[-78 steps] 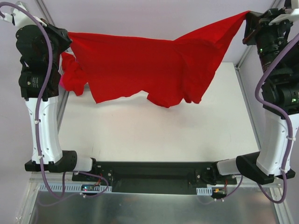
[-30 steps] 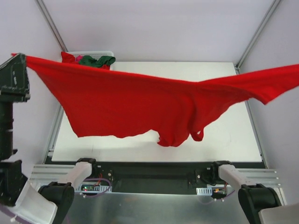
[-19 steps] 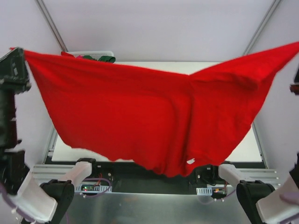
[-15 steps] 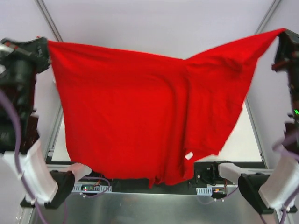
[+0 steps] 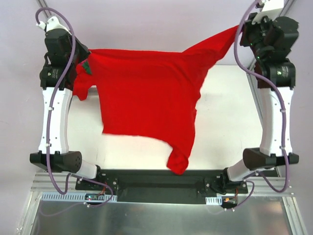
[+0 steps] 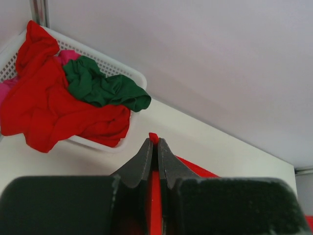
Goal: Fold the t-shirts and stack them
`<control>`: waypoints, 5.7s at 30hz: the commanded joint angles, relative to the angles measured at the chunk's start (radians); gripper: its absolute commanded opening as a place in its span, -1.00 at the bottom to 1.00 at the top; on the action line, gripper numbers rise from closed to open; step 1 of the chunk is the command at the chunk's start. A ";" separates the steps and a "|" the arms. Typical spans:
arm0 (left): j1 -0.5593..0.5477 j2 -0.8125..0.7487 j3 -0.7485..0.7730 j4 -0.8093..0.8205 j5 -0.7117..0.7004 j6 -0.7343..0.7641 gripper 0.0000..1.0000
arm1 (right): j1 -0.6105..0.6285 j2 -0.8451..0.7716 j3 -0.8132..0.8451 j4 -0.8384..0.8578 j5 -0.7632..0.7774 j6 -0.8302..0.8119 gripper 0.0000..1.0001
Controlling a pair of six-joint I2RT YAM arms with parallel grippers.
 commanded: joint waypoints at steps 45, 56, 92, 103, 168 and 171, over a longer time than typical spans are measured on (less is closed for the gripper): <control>0.012 -0.384 -0.316 0.158 0.110 -0.001 -1.00 | 0.000 -0.363 -0.235 0.066 0.037 -0.049 -0.99; 0.012 -0.036 -0.805 0.645 0.087 -0.116 -1.00 | 0.000 0.004 -0.607 0.307 0.038 -0.075 -0.99; -0.042 0.064 -0.814 0.765 0.122 -0.042 -1.00 | 0.082 0.179 -0.415 0.314 0.166 0.029 -0.99; -0.042 -0.206 -0.846 0.769 0.170 0.111 -1.00 | 0.082 -0.108 -0.368 0.201 0.184 -0.012 -0.99; -0.042 -0.148 -0.149 0.435 0.280 0.056 -1.00 | -0.031 -0.219 0.055 0.050 0.074 -0.192 -0.99; -0.042 -0.242 -0.180 0.433 0.289 0.059 -1.00 | -0.026 -0.327 0.007 0.064 0.063 -0.187 -0.99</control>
